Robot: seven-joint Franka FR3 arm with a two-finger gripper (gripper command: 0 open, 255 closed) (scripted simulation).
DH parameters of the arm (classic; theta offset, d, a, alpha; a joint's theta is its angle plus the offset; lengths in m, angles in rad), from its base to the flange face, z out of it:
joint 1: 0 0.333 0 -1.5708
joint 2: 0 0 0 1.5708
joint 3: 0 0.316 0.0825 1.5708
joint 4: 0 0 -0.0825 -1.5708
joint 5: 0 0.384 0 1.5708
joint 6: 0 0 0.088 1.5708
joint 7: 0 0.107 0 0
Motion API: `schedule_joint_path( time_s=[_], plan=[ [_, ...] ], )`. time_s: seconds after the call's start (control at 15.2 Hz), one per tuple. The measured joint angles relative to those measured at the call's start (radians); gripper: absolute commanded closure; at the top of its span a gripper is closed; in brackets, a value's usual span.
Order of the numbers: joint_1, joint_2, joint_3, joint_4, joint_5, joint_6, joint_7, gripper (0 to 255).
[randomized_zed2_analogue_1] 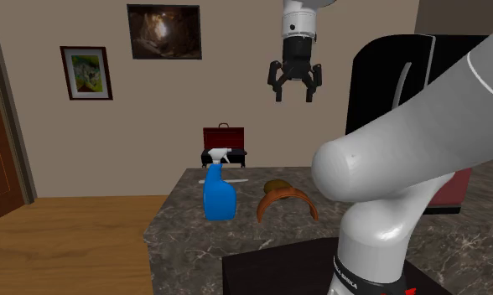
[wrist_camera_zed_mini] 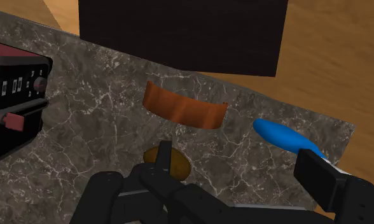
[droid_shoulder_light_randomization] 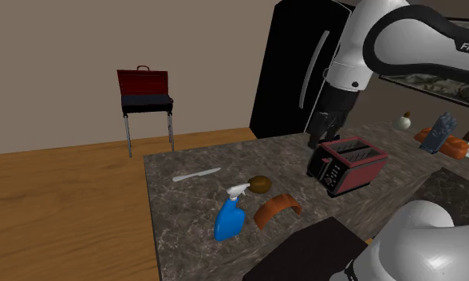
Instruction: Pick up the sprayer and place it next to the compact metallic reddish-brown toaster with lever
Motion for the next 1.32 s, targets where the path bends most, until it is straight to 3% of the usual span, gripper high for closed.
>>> schedule_joint_path(
  time_s=[0.2,0.66,1.06,1.32],
  plan=[
    [0.024,-0.011,-0.013,-0.050,0.005,0.058,-0.054,0],
    [0.162,-0.009,-0.101,-0.277,0.037,0.394,-0.381,0],
    [0.322,0.086,-0.194,-0.408,0.101,0.699,-0.699,0],
    [0.466,0.187,-0.283,-0.464,0.174,0.898,-0.947,0]
  ],
)
